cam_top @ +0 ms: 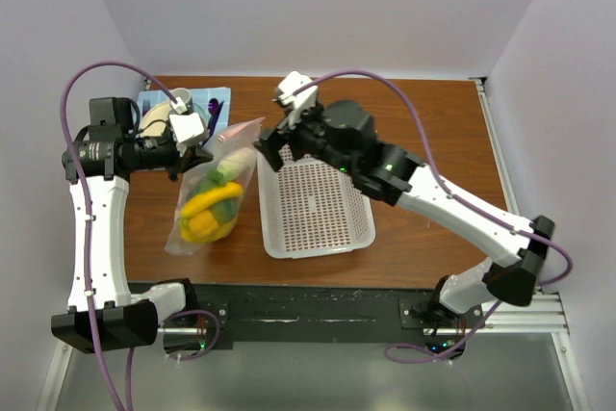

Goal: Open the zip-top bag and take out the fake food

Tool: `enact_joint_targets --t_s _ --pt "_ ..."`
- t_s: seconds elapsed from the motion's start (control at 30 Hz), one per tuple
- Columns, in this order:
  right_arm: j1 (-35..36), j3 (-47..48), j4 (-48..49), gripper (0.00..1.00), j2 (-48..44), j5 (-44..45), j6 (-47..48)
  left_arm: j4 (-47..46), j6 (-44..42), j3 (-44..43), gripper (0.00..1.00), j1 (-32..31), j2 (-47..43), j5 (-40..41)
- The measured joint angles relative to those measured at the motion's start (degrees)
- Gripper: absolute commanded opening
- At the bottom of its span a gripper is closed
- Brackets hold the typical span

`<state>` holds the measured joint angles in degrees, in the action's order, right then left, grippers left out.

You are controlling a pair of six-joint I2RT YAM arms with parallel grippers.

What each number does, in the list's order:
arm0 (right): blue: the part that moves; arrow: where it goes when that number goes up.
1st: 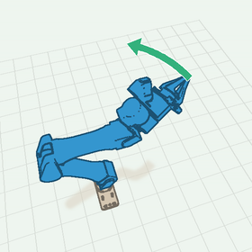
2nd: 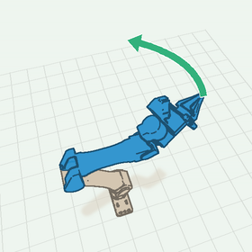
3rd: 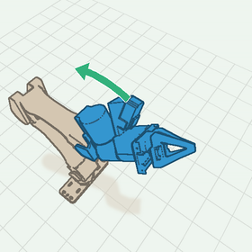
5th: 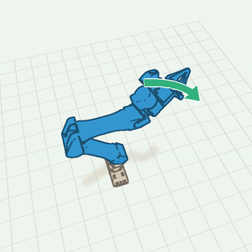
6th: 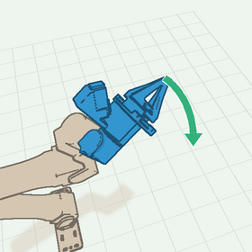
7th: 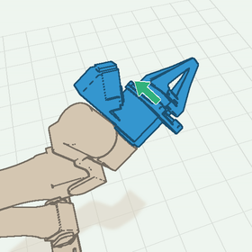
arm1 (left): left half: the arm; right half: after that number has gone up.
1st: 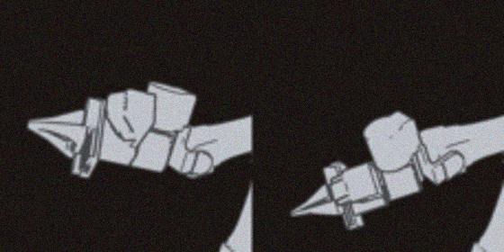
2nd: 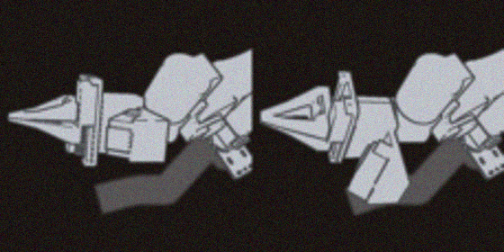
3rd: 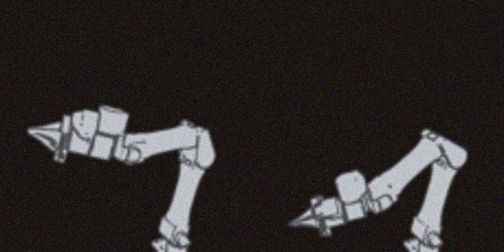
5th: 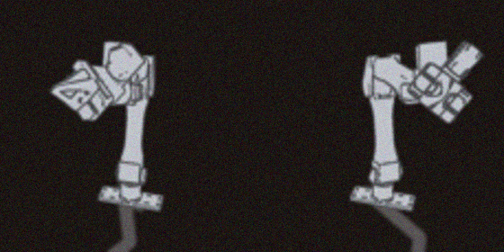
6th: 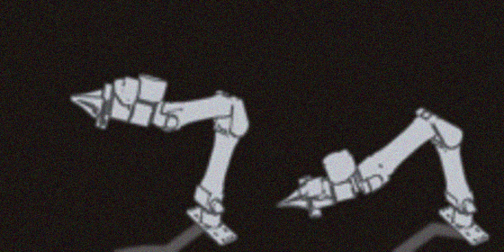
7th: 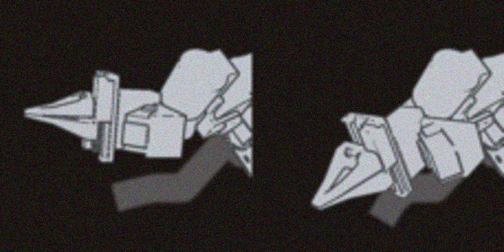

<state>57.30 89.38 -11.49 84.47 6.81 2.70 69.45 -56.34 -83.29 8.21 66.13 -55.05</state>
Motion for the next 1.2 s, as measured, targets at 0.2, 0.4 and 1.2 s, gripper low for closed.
enact_joint_targets --t_s 0.2,0.4,1.2 --pt "-4.0 -3.7 4.5 0.92 -4.6 -12.6 3.3 4.5 -5.8 -1.4 0.0 0.0 1.1 -0.8" --pt "-3.3 -3.7 6.2 0.79 -1.8 -24.0 8.4 5.9 -13.4 -1.2 0.0 0.0 -1.4 -5.4" --pt "-3.4 -1.9 9.9 0.48 7.1 -28.9 17.0 6.6 -19.1 0.0 0.0 -2.9 -4.8 -11.8"
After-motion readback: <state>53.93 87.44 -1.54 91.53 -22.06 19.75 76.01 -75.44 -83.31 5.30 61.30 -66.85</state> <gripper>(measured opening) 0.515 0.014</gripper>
